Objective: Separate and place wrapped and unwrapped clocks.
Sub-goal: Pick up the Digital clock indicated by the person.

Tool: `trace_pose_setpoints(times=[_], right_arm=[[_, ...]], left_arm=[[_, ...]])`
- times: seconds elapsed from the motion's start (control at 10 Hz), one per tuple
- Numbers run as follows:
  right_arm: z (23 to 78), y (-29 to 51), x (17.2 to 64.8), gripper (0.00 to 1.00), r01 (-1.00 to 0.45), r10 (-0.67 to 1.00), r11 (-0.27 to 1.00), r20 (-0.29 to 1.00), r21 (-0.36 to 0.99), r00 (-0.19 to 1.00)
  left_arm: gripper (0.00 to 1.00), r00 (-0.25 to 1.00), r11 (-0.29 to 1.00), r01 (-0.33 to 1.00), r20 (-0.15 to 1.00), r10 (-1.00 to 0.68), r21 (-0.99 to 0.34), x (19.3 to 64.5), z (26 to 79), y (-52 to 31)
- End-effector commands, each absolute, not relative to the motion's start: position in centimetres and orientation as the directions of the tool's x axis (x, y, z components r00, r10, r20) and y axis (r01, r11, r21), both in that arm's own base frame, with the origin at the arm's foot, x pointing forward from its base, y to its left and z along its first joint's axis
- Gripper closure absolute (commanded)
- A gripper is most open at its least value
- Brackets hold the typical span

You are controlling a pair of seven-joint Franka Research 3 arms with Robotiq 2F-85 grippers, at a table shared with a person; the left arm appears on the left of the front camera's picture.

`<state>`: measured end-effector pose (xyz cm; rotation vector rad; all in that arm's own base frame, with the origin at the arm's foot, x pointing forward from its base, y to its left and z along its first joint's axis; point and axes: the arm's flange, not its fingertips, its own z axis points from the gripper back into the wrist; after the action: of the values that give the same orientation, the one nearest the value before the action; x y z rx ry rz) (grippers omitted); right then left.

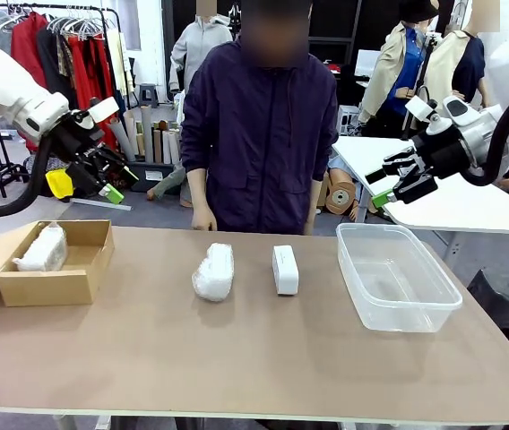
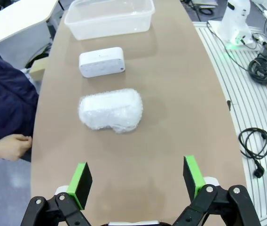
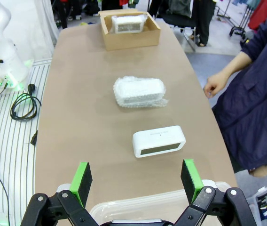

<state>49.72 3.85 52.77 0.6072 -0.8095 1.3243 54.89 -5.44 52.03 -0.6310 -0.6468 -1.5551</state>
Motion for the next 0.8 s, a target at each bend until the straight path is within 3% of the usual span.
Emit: trace_pose_setpoints(times=[0.0, 0.7], right_arm=[[52.97, 3.95, 49.64, 0.0, -0.986, 0.594, 0.155, 0.804, -0.066, 0.04], [52.97, 3.95, 49.64, 0.0, -0.986, 0.594, 0.155, 0.804, -0.066, 0.04]], left_arm=[[0.0, -0.079, -0.076, 0.996, 0.725, -0.684, 0.037, 54.82, 52.31, -5.4], [0.0, -0.079, -0.076, 0.996, 0.725, -0.684, 0.037, 54.82, 52.31, -5.4]])
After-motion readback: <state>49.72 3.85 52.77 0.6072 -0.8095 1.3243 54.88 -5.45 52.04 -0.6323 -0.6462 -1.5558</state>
